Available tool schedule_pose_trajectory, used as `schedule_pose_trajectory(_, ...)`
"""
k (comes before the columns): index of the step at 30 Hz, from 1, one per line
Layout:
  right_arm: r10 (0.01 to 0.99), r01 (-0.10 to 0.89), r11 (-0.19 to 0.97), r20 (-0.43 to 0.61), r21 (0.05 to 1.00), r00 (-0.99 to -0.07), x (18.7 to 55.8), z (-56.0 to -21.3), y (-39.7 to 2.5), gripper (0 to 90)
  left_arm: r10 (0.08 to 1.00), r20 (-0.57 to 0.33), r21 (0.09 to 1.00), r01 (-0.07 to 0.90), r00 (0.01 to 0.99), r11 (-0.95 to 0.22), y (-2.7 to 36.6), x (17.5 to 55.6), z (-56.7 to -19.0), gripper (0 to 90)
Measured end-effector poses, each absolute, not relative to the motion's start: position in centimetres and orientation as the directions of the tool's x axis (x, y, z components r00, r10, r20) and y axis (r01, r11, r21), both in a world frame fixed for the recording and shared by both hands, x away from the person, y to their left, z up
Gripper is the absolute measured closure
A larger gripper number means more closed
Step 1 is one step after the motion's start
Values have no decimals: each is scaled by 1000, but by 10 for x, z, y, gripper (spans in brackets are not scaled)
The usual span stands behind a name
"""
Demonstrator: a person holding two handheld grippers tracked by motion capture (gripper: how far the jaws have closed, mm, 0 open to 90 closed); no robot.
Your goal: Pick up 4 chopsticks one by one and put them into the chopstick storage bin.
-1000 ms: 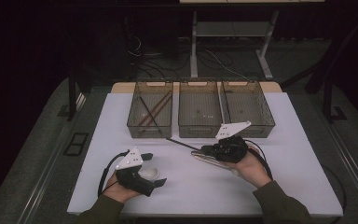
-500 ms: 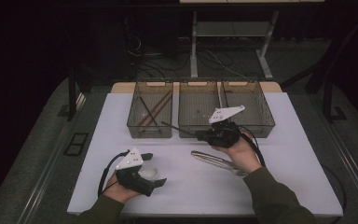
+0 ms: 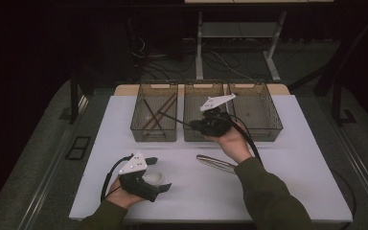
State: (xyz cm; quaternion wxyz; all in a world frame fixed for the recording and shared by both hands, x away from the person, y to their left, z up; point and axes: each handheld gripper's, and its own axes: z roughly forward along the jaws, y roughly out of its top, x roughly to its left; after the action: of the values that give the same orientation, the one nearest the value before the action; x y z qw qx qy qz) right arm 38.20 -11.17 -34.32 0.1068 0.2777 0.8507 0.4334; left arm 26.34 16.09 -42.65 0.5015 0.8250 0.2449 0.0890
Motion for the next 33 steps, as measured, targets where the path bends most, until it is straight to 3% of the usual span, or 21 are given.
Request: schedule_pose_trajectory(33,693,517,467,66,718,-718,483,-365,-6,860,479,-104,871,312,872,-378,161,265,-427,0)
